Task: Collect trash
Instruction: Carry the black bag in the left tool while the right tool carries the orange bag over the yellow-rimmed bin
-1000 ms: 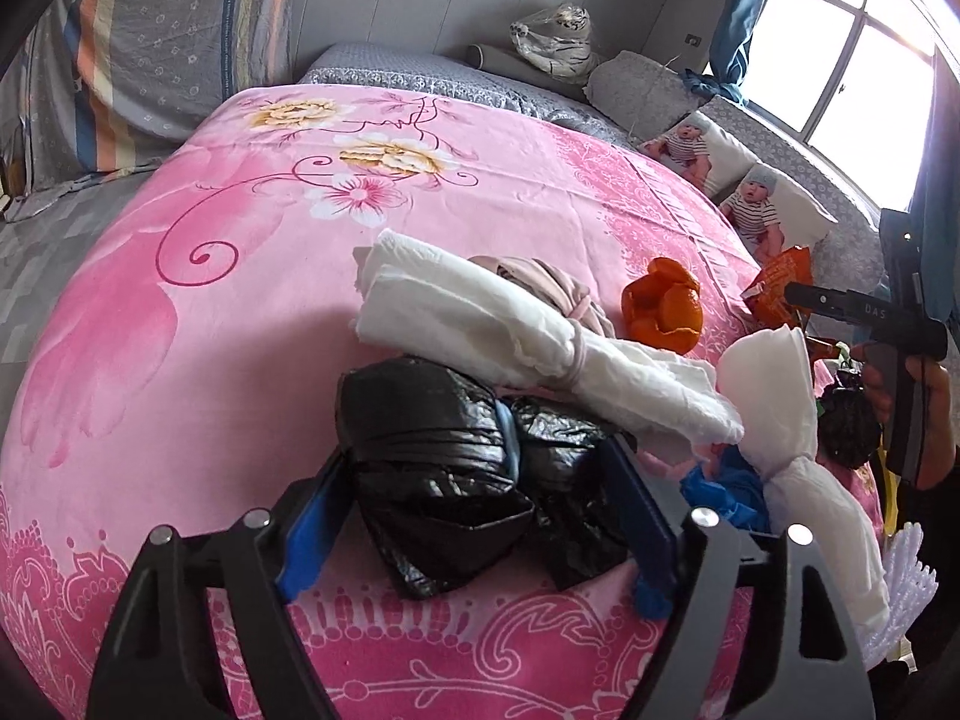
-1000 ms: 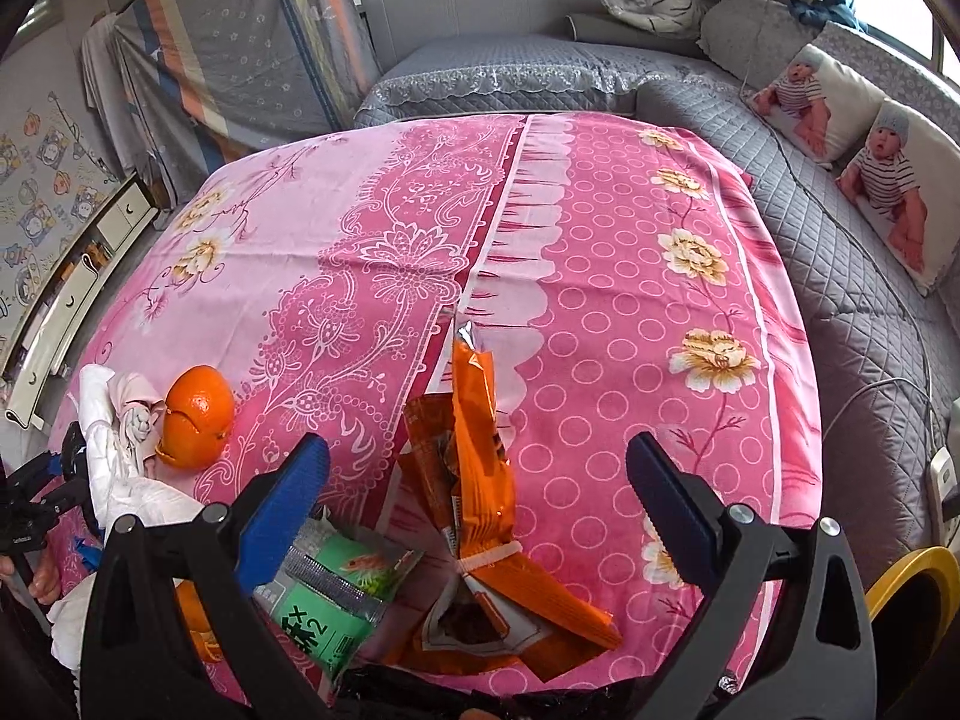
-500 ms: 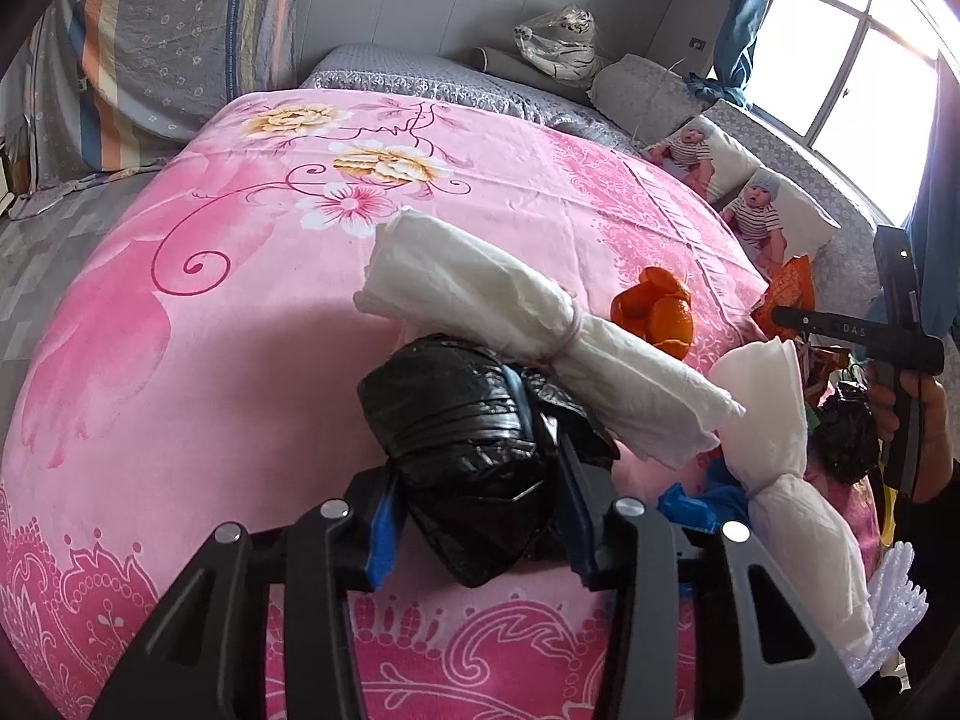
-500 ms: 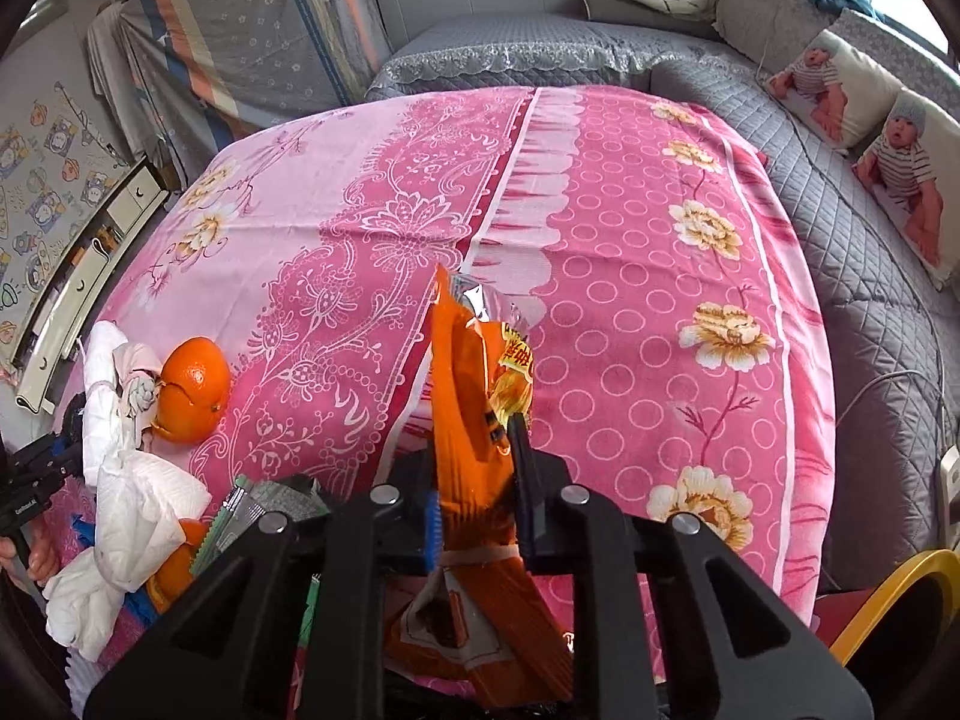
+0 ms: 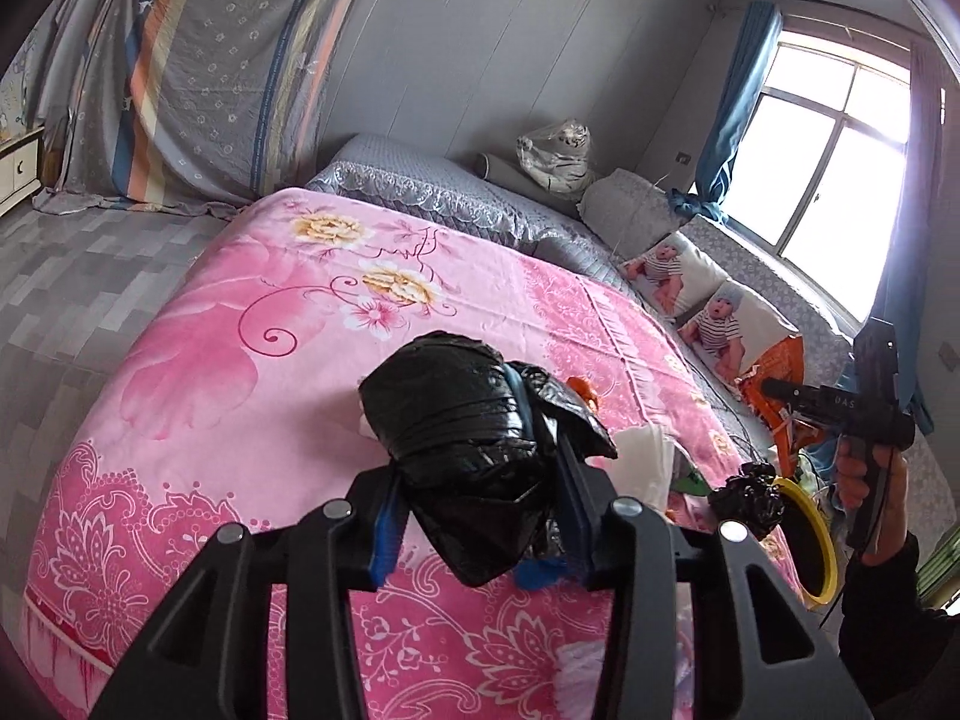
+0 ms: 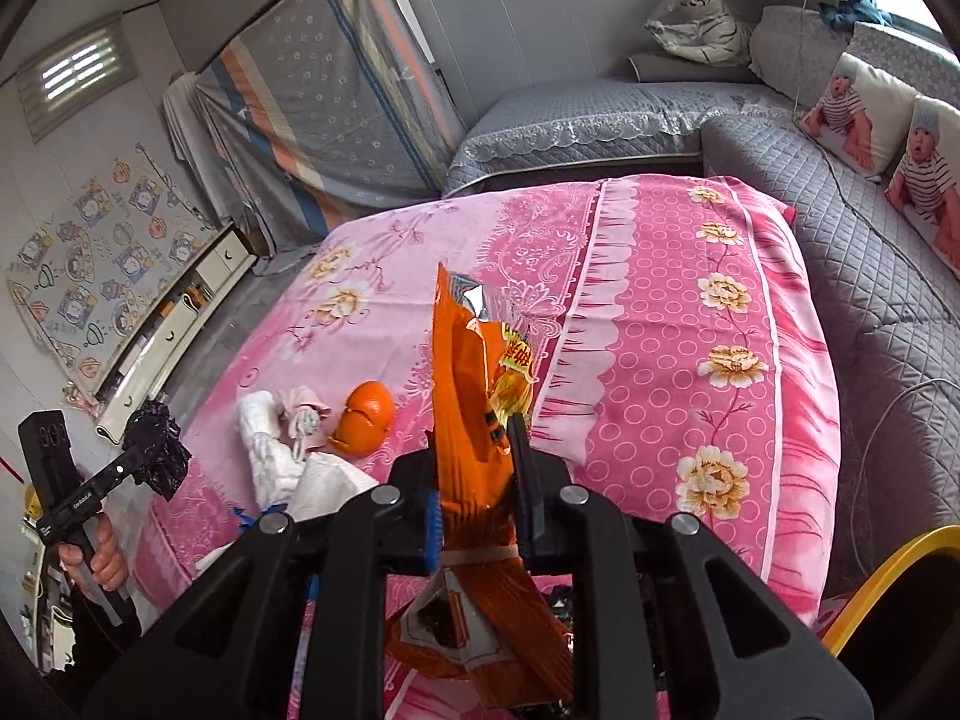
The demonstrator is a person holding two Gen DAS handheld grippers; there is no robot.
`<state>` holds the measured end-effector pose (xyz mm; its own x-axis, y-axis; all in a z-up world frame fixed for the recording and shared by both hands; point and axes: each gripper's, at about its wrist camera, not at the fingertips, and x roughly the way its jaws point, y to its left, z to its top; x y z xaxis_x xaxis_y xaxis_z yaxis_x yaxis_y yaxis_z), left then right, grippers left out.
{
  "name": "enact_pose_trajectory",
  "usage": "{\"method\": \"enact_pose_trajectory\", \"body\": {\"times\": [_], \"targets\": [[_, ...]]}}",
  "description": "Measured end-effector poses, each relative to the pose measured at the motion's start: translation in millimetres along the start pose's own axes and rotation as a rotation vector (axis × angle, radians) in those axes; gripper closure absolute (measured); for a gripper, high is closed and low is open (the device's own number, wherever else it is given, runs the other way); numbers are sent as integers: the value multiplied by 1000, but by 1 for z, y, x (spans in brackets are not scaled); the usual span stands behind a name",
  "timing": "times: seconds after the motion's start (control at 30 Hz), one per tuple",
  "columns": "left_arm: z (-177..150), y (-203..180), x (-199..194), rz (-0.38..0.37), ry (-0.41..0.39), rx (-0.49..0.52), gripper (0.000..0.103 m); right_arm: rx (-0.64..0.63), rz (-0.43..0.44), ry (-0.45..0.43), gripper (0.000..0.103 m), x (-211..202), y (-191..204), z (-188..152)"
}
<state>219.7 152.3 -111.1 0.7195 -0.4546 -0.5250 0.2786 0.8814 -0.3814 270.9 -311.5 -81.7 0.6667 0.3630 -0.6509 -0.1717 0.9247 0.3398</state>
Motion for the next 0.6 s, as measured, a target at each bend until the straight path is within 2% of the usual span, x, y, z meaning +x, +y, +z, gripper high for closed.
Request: {"method": "enact_pose_trajectory", "body": {"times": [0.3,0.6], "targets": [[3,-67,-17,-75,-28,88,63,24,27,-85,86,-55,-3,-19],[6,-147,6,-144,-20,181,63,83,-3,-186,86,-115,-39,-40]]}}
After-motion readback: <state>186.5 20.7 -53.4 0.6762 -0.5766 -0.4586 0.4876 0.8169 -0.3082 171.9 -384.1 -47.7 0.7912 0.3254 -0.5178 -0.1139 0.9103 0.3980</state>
